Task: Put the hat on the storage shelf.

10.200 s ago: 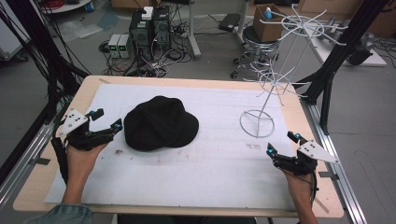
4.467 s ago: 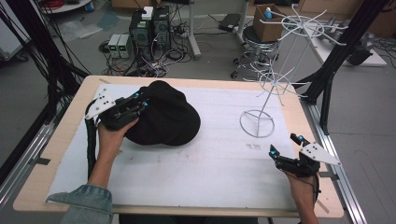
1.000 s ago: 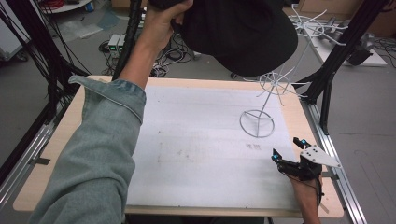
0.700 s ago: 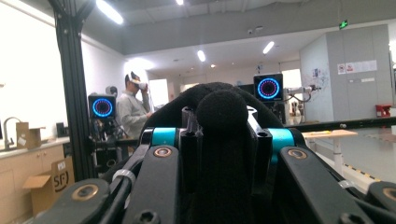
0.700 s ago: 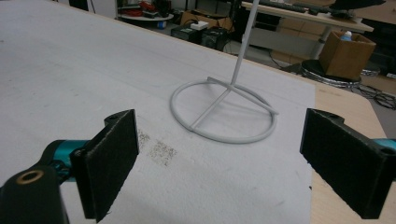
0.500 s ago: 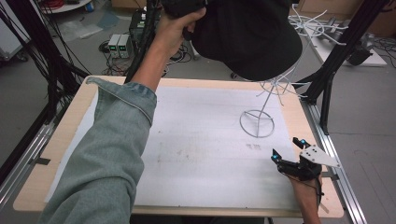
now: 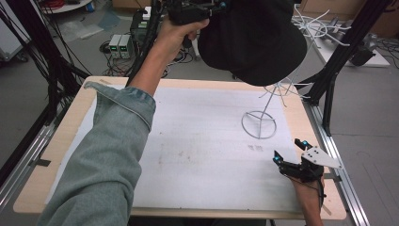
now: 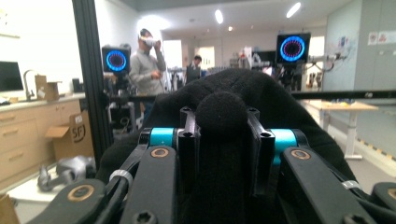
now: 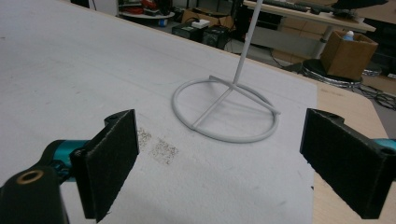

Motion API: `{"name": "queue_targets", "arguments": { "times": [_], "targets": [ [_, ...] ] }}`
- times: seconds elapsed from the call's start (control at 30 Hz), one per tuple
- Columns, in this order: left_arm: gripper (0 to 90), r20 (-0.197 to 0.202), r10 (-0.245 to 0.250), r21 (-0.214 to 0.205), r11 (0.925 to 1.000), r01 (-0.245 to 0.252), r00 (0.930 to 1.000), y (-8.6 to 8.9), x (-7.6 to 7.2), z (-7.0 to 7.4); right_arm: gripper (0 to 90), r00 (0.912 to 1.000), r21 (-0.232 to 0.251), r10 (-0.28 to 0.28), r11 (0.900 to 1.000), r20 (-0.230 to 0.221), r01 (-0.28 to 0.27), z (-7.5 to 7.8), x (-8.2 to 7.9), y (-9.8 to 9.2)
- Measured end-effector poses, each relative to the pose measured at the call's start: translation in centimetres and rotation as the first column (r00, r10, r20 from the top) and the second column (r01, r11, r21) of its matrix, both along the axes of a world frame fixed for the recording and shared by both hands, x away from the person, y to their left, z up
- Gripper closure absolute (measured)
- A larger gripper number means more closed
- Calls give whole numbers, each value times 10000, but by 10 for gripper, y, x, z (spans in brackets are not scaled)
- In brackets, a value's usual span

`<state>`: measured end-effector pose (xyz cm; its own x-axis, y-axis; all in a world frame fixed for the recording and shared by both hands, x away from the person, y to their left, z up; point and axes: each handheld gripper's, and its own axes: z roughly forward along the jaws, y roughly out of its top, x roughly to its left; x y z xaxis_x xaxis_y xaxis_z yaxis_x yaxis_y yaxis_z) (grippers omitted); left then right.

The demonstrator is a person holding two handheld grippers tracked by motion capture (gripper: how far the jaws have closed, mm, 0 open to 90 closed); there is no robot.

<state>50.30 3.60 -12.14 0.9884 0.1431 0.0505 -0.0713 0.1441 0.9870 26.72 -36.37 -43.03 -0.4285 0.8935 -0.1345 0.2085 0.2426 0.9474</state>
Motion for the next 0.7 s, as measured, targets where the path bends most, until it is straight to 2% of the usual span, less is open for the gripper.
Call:
{"name": "queue_targets", "arguments": {
  "times": [0.13,0.33,0.5,0.7],
  "targets": [
    [707,-177,187,534,9984,-177,9997,-2,1,-4,109,10000,2,-20,10000,1,20,0,0,0],
    [693,-510,367,1095,9935,-309,9980,-5,4,-11,108,10000,-1,-5,10000,-9,5,0,1,0],
    [688,-667,398,1345,9904,-305,9970,-10,5,-16,108,10000,11,-35,10000,-24,35,0,1,0],
    [685,-1134,315,1830,9831,-102,9930,-14,7,-23,109,10000,11,-41,10000,47,41,0,1,0]
  ]
}}
